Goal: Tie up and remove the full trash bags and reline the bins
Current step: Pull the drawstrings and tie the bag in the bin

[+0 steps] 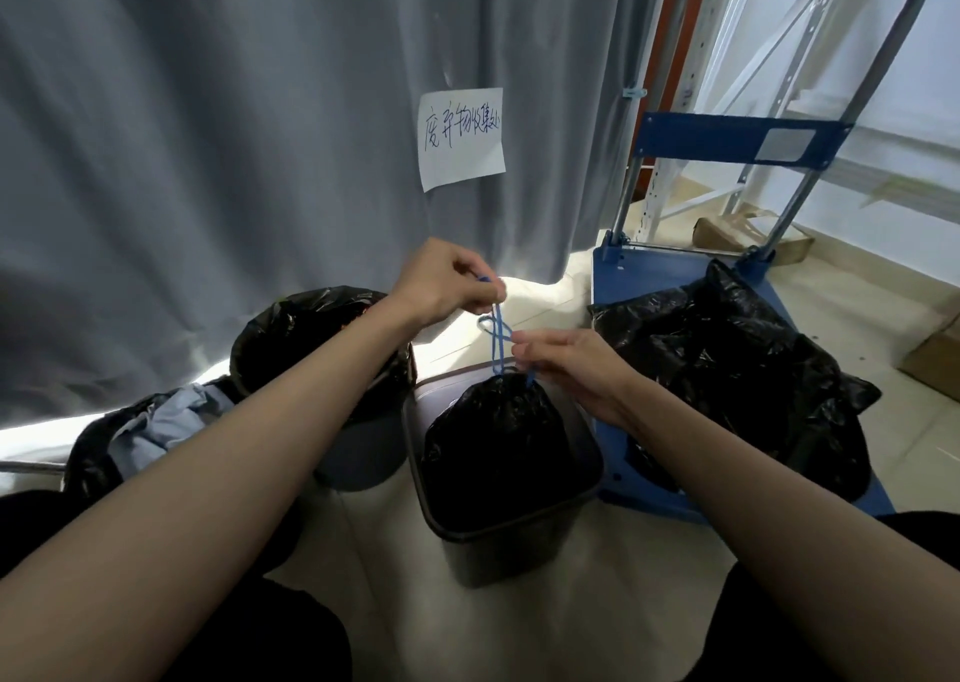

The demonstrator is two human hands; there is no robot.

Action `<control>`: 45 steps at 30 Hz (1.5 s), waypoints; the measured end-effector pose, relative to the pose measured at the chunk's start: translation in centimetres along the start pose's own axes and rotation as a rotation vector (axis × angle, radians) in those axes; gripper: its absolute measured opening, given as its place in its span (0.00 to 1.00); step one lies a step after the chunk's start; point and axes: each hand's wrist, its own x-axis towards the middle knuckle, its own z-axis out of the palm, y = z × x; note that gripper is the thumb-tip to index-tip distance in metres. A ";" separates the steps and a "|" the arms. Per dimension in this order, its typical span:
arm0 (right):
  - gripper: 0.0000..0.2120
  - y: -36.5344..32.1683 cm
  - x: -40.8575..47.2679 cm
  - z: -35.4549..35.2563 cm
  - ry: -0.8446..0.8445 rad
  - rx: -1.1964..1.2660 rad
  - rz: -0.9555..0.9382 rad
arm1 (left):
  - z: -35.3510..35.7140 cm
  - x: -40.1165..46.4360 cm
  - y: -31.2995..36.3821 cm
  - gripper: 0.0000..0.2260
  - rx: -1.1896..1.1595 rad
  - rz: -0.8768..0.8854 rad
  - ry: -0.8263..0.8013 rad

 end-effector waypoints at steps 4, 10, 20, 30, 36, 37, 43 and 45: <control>0.11 0.3 0.1 0.3 0.022 -0.092 -0.084 | 2.4 0.8 1.0 0.07 -0.157 0.028 -0.048; 0.09 0.4 0.8 0.5 0.103 -0.051 -0.110 | 3.8 2.4 -0.7 0.18 0.025 0.071 -0.090; 0.09 0.6 1.9 -0.1 0.156 -0.109 -0.112 | 3.7 1.9 -4.8 0.07 0.343 0.019 -0.244; 0.08 1.0 2.4 -0.3 0.181 -0.108 -0.065 | 2.7 1.6 -7.1 0.03 0.204 -0.035 -0.305; 0.12 0.9 2.4 0.1 0.201 -0.164 -0.122 | 4.8 1.3 -7.9 0.04 0.016 -0.013 -0.175; 0.11 0.9 2.3 0.1 0.206 -0.197 -0.133 | 5.1 1.2 -8.0 0.04 0.008 -0.033 -0.180; 0.12 0.9 2.1 0.0 0.265 -0.279 -0.136 | 5.5 1.7 -7.6 0.04 0.184 0.009 -0.204; 0.13 1.0 2.2 0.0 0.295 -0.276 -0.106 | 5.4 1.9 -7.6 0.03 0.256 0.064 -0.190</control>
